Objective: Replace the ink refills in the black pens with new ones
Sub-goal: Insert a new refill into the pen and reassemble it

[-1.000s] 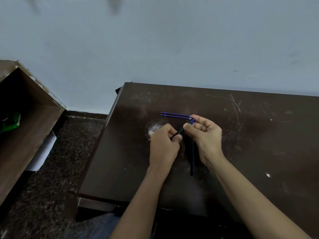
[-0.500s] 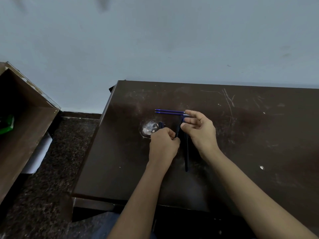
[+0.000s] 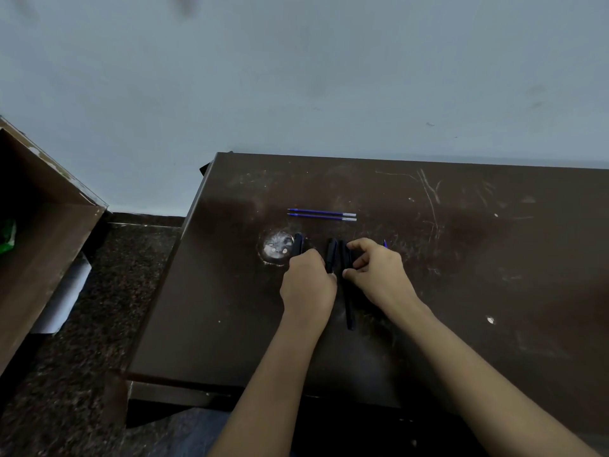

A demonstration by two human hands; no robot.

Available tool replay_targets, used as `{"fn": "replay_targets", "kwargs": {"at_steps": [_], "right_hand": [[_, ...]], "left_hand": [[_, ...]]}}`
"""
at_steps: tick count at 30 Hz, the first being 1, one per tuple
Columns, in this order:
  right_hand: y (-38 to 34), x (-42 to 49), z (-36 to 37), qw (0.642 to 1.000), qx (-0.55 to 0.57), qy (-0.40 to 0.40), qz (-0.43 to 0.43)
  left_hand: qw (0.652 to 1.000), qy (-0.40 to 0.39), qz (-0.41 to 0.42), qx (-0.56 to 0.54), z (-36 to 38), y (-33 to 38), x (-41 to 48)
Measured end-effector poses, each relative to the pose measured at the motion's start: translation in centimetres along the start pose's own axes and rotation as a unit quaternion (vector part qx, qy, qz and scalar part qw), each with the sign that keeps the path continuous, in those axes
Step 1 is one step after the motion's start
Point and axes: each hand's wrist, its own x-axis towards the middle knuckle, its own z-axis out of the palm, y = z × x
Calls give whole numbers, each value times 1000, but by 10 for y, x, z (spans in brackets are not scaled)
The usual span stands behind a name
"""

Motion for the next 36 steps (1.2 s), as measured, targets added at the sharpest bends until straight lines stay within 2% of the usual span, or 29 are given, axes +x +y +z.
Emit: {"fn": "replay_targets", "kwargs": {"at_steps": [18,36], "right_hand": [[0,0,6,999,40,11,9],[2,2,6,999,51,14,9]], "left_hand": [[998,-26,51,0,5,-2,1],[998,-29,54,-13,4,-1,2]]}}
